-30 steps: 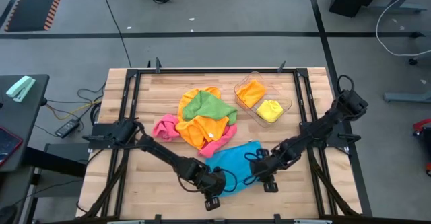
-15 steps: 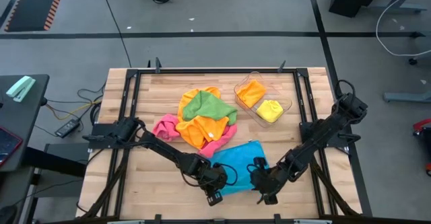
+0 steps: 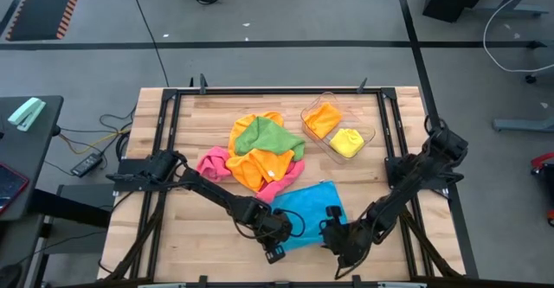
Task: Fold microfiber towels
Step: Fold the blue towel
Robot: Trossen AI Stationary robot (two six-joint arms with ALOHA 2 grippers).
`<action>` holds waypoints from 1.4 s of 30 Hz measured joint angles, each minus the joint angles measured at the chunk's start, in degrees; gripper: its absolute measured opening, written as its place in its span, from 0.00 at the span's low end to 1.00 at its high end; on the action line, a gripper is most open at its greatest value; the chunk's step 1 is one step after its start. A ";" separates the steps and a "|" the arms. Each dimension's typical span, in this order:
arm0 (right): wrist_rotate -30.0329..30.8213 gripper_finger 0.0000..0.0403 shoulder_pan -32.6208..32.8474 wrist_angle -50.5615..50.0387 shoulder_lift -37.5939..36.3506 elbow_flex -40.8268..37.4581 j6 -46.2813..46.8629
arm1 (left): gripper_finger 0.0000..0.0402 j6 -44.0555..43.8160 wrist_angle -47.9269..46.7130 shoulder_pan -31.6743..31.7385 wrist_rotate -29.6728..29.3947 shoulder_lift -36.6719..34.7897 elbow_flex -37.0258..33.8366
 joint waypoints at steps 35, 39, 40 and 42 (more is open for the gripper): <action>-4.01 0.05 4.59 -21.40 -3.63 -0.02 9.67 | 0.05 2.64 2.12 -0.07 5.59 -0.88 -0.02; -6.82 0.02 4.63 -20.25 -9.16 0.00 5.49 | 0.02 3.05 5.19 -0.52 6.61 -2.90 0.04; -7.93 0.02 4.63 -20.14 -10.31 0.00 4.83 | 0.02 3.06 5.42 -0.56 6.66 -3.34 0.04; -10.33 0.01 4.70 -20.16 -12.29 -0.02 4.56 | 0.04 2.86 7.34 -0.60 7.50 -4.09 0.04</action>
